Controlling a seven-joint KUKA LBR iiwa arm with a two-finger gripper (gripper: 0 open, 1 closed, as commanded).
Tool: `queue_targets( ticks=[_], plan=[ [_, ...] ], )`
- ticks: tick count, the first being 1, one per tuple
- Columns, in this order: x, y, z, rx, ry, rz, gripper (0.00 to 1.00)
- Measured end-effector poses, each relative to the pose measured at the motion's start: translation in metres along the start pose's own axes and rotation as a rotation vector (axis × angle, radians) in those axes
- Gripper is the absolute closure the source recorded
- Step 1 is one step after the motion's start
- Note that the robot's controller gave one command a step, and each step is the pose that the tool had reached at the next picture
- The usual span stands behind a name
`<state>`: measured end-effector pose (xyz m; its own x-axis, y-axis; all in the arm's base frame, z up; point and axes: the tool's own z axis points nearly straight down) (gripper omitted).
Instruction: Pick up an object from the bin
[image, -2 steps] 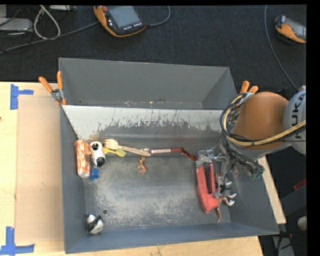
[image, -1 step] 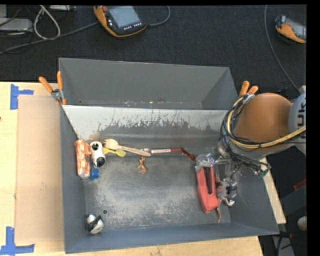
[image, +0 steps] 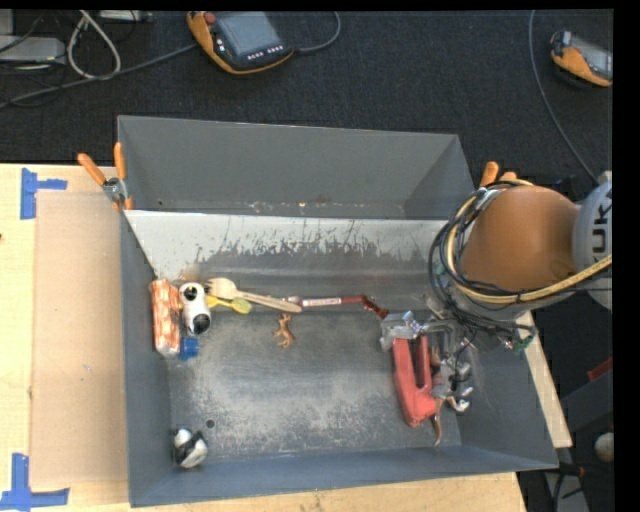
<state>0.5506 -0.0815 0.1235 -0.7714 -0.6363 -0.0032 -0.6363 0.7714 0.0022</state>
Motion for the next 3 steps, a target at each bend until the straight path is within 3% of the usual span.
queue_targets(
  ticks=[1,3],
  plan=[
    [0.0025,-0.0058,0.0063,0.000,0.000,-0.112,0.00],
    [-0.0032,-0.0090,0.0152,-0.001,0.000,-0.170,0.00]
  ],
)
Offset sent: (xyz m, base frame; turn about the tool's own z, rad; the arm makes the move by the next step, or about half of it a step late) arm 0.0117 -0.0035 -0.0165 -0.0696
